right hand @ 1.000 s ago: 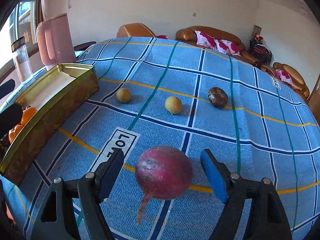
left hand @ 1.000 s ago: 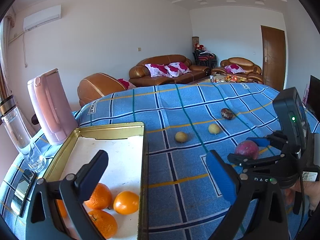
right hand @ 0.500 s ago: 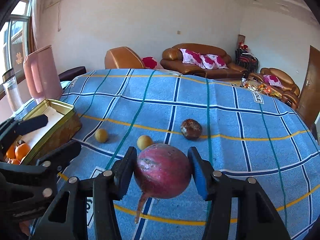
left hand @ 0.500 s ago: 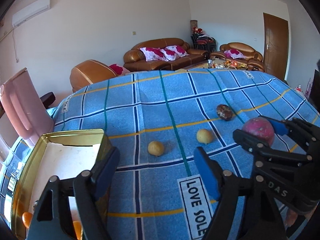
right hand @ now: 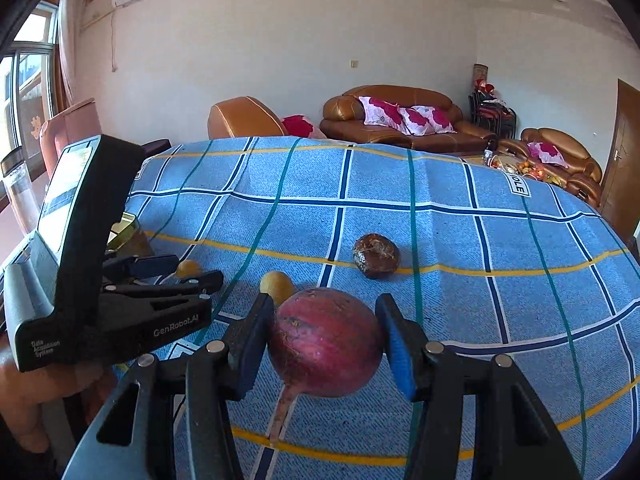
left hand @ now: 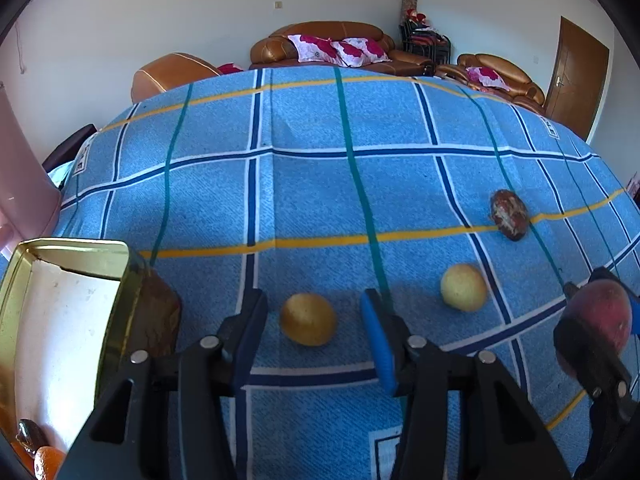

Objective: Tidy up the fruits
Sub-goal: 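Lift the red radish with the right gripper while the left approaches a small yellow fruit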

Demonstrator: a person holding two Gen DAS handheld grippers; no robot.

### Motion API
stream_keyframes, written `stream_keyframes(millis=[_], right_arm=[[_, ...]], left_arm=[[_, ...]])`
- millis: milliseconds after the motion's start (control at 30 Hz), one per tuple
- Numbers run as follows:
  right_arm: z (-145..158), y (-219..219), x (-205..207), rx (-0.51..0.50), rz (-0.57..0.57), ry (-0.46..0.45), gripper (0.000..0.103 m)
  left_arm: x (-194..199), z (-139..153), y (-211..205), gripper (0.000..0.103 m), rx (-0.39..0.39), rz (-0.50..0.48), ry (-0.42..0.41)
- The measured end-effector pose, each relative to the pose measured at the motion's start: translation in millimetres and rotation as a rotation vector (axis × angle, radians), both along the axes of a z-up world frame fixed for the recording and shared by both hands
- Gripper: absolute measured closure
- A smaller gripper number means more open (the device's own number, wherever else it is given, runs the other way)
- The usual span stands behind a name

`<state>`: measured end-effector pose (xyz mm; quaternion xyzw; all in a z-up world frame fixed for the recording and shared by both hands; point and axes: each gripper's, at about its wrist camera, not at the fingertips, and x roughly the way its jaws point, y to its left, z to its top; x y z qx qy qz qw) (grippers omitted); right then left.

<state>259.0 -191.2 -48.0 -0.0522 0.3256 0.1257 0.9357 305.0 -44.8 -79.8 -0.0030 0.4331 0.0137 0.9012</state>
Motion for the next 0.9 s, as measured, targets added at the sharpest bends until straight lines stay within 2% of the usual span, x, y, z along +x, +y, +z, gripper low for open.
stream_keyframes(millis=[33, 67, 300, 600, 900], right_arm=[[-0.1, 0.4, 0.0, -0.002, 0.002, 0.000, 0.048], [0.0, 0.8, -0.5, -0.002, 0.004, -0.002, 0.048], [2.6, -2.4, -5.5, 0.021, 0.005, -0.029, 0.048], [8.4, -2.3, -17.3, 0.036, 0.030, -0.091, 0.048], [11.1, -2.1, -23.0, 0.033, 0.039, -0.130, 0.048]], left_arm=[[0.3, -0.4, 1.1, 0.068, -0.012, -0.002, 0.000], [-0.4, -0.8, 0.2, 0.074, -0.008, -0.004, 0.000], [-22.5, 0.7, -8.5, 0.074, -0.025, -0.066, -0.014], [-58.2, 16.4, -15.9, 0.074, -0.002, -0.109, -0.110], [-73.5, 32.4, -13.9, 0.074, 0.020, -0.111, -0.235]])
